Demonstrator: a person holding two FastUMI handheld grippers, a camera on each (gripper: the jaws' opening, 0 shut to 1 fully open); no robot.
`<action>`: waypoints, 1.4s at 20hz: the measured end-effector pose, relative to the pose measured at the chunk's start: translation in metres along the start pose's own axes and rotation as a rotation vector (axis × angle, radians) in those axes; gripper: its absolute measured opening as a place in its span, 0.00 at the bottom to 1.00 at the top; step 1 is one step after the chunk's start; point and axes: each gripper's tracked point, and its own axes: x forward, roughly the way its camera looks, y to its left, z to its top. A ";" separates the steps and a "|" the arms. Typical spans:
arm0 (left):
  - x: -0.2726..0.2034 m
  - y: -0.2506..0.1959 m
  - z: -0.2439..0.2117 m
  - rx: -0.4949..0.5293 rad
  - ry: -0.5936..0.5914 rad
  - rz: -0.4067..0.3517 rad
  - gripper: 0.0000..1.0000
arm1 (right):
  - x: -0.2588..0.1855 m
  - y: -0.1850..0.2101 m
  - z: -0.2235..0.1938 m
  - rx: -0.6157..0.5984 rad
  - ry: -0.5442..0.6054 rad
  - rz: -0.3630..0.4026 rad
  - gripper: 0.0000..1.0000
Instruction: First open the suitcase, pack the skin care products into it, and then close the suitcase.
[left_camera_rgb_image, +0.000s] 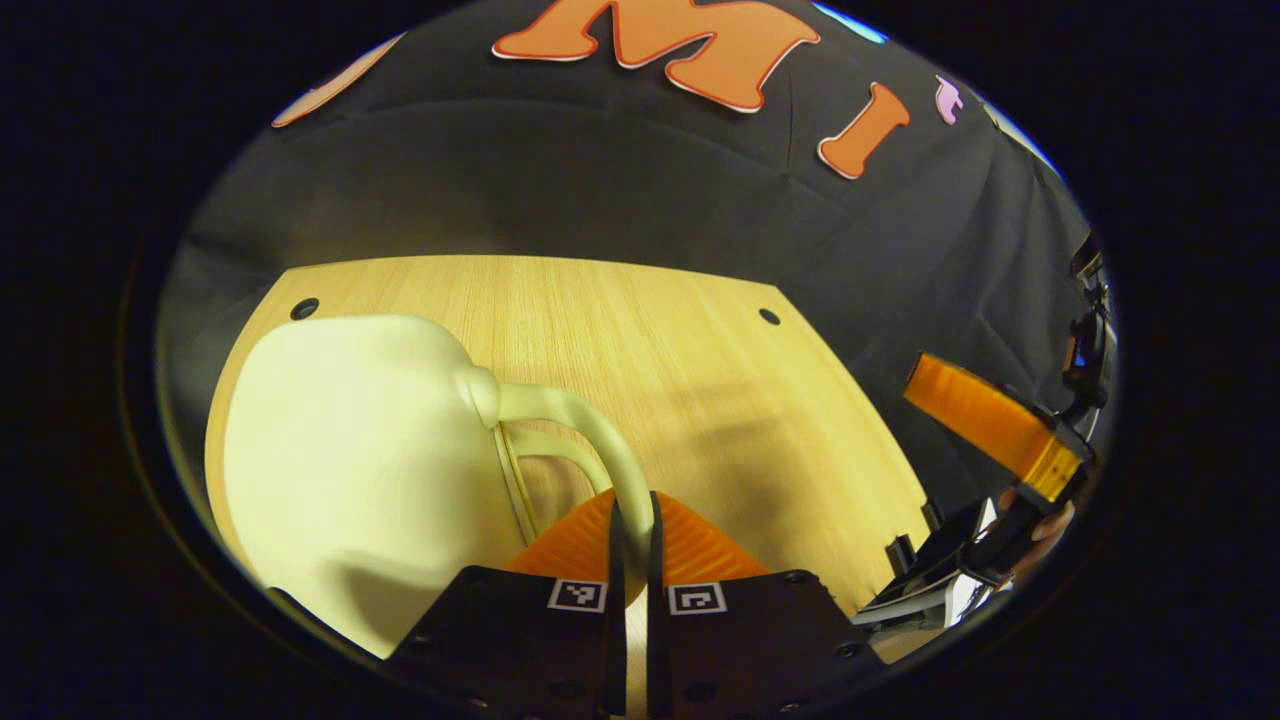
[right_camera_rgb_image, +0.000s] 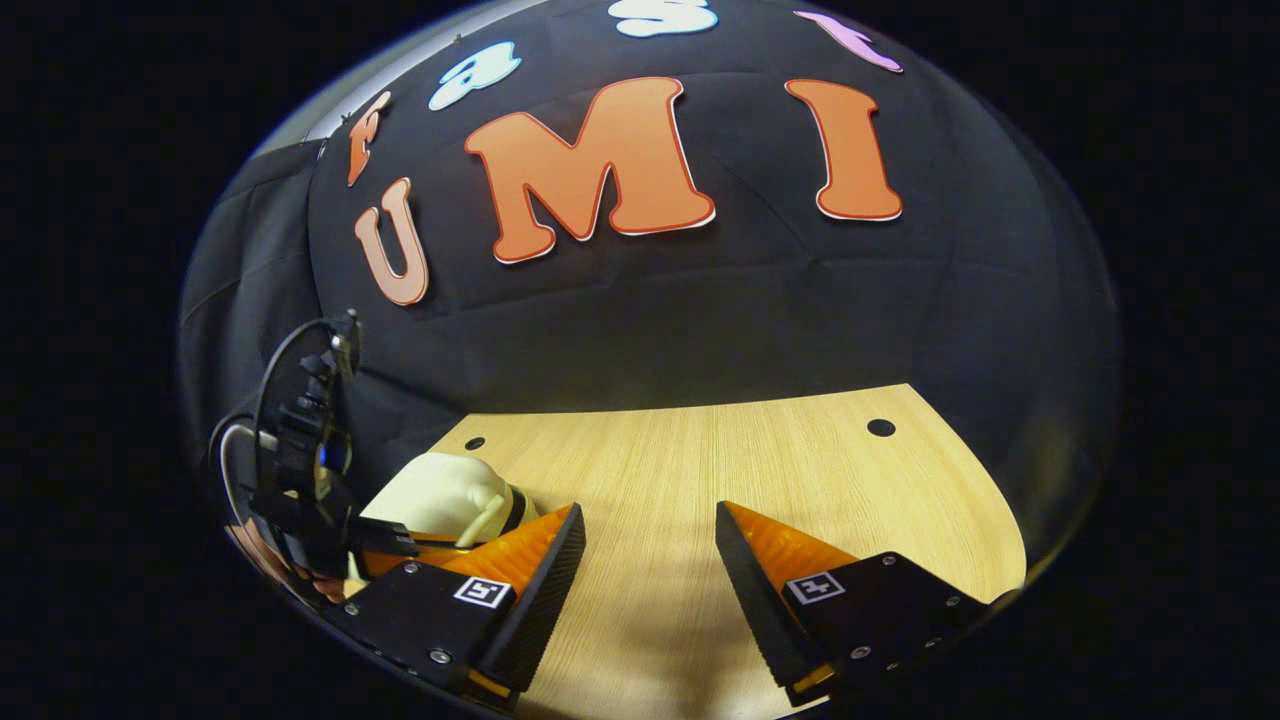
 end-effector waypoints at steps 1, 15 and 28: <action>0.008 0.001 -0.004 0.011 0.011 0.024 0.08 | 0.001 0.001 -0.001 0.001 0.002 0.002 0.85; -0.007 -0.009 -0.006 0.168 -0.025 0.175 0.93 | -0.011 -0.012 0.014 -0.004 -0.035 -0.020 0.87; -0.177 -0.030 0.133 0.197 -0.640 0.351 0.98 | -0.041 0.049 0.099 -0.175 -0.308 0.014 0.93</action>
